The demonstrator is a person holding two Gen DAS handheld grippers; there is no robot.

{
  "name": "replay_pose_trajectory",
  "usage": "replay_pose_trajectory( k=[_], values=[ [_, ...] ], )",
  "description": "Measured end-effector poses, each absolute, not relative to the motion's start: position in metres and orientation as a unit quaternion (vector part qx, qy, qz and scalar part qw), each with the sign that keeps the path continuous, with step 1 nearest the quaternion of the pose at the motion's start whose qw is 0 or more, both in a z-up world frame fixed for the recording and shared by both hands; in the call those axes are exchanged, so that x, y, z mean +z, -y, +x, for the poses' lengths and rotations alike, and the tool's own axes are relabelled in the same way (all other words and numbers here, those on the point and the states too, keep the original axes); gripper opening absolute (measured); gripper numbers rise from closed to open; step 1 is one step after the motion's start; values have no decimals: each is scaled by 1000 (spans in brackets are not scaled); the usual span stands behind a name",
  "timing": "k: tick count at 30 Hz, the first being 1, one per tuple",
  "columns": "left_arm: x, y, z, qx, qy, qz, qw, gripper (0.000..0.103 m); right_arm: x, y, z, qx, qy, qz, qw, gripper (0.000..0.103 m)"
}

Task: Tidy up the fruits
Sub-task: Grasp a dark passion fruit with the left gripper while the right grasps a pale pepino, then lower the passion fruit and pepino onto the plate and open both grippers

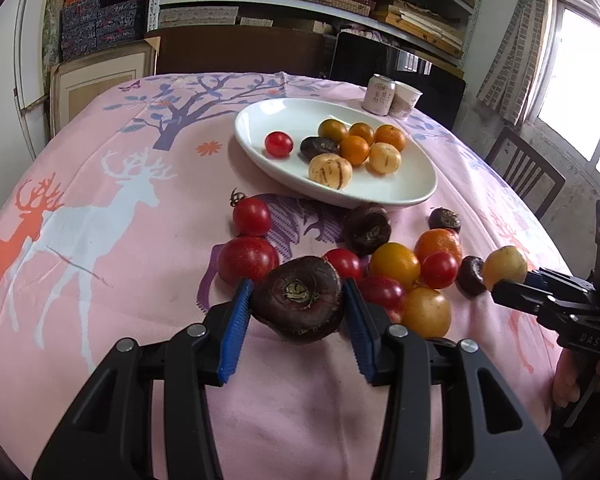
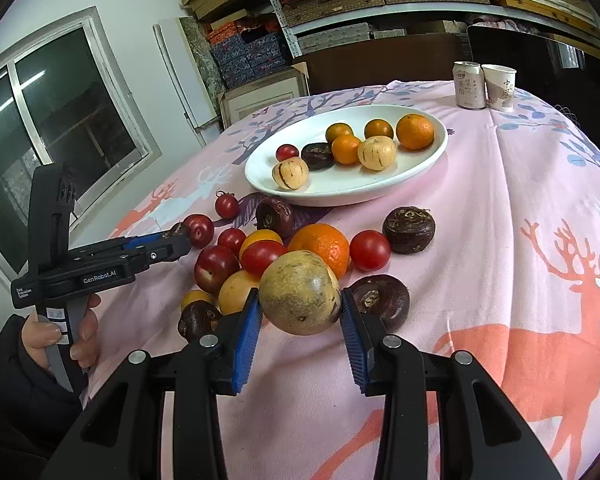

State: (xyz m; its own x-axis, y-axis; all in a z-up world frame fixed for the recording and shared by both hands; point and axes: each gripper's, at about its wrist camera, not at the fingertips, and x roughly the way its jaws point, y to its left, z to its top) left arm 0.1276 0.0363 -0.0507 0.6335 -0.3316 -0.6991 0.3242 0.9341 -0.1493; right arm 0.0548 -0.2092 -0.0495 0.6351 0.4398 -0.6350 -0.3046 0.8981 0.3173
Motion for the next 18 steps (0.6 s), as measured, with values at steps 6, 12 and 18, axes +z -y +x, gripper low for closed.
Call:
replay_pose_trajectory(
  k=[6,12,18],
  values=[
    [-26,10,135,-220,-370,37,902,45,-13,230,71,186,-338,90,918,39],
    [-20,54,173,-216,-342,85,911,45,7,249,115,159,-308,90,934,40],
    [-26,72,209,-216,-345,81,910,45,-15,246,163,154,-338,104,923,41]
  ],
)
